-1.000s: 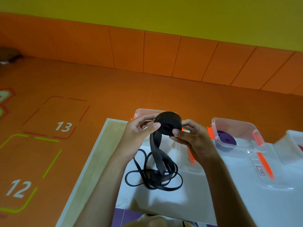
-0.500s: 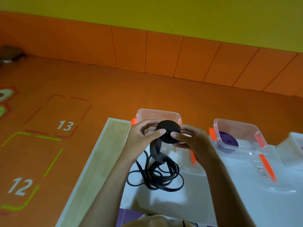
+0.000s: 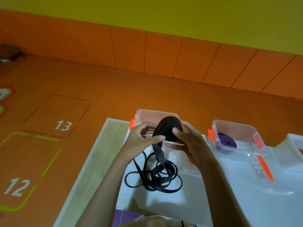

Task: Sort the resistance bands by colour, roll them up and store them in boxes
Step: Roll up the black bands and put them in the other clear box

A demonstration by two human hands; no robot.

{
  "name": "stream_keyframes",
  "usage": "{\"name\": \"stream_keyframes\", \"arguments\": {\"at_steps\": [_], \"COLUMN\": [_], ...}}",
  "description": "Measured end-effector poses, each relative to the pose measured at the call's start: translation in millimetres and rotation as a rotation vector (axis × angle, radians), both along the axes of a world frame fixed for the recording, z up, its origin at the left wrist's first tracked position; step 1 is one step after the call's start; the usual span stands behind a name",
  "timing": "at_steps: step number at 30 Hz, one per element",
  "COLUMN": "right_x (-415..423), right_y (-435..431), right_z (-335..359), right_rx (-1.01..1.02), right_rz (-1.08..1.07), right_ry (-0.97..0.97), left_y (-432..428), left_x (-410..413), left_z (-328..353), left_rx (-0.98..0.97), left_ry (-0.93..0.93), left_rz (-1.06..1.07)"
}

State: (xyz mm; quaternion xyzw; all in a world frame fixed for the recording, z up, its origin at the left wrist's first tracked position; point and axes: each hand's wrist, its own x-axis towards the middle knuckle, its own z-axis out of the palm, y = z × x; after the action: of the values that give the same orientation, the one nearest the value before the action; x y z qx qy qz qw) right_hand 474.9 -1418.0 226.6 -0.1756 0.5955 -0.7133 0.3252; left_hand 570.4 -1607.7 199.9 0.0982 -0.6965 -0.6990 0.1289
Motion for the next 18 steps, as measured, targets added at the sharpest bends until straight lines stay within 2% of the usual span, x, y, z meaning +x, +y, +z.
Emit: {"name": "stream_keyframes", "arguments": {"at_steps": [5,11,18], "right_x": [-3,4,6], "right_y": [1,-2,-2], "right_z": [-1,-4,3], "right_rx": [0.005,0.009,0.010], "right_rz": [-0.062,-0.157,-0.206], "right_ry": [0.019,0.046,0.033], "left_y": [1,2,4], "left_x": [6,3,4], "left_z": [-14,-23,-19], "left_rx": [-0.028,-0.206,-0.157], "left_ry": [-0.040,-0.114,-0.118], "left_rz": [-0.029,-0.028,-0.140]}}
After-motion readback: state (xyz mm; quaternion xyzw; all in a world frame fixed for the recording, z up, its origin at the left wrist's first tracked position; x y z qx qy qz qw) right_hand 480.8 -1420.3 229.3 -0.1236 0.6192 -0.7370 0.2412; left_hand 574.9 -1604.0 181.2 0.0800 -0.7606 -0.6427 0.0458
